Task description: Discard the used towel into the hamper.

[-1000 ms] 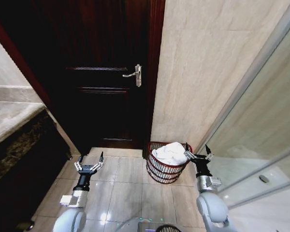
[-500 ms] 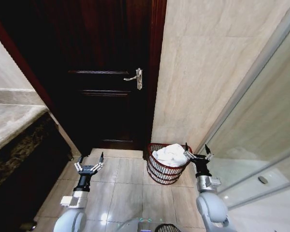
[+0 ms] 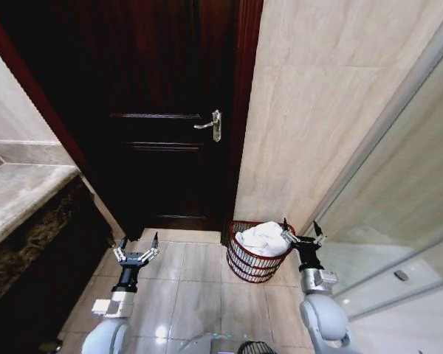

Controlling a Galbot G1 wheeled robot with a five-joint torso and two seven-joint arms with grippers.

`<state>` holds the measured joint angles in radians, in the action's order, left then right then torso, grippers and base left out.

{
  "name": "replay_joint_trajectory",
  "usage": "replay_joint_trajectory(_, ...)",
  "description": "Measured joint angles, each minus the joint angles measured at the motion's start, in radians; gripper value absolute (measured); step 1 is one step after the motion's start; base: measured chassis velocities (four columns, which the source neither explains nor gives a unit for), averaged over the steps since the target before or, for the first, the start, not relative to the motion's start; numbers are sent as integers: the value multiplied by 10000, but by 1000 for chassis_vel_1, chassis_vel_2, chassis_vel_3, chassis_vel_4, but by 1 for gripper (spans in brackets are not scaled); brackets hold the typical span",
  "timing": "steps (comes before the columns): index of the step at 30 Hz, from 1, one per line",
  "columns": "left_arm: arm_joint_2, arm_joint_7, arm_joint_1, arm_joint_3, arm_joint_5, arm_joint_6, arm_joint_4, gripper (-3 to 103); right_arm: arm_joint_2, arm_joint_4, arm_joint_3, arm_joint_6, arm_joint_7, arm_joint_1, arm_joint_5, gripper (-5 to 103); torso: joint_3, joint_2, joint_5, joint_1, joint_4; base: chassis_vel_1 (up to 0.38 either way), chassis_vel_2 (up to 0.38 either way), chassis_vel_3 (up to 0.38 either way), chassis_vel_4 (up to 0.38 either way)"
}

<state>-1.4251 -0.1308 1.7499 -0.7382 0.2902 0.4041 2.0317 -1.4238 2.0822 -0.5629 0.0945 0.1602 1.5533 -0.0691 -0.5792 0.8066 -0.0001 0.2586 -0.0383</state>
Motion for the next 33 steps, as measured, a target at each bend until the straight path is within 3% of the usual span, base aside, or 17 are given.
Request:
replay_joint_trajectory(7, 47, 0, -12, -6, 140, 0, -45, 100, -23, -86, 103, 350, 147, -259, -332, 100, -112, 195, 0, 86, -1, 0, 0, 0, 0)
replay_joint_trajectory(33, 370, 1, 38, -122, 432, 360, -262, 100, -11, 191, 314, 133, 435, -136, -528, 100, -620, 1137, 0, 515, -2, 0, 0, 0, 0)
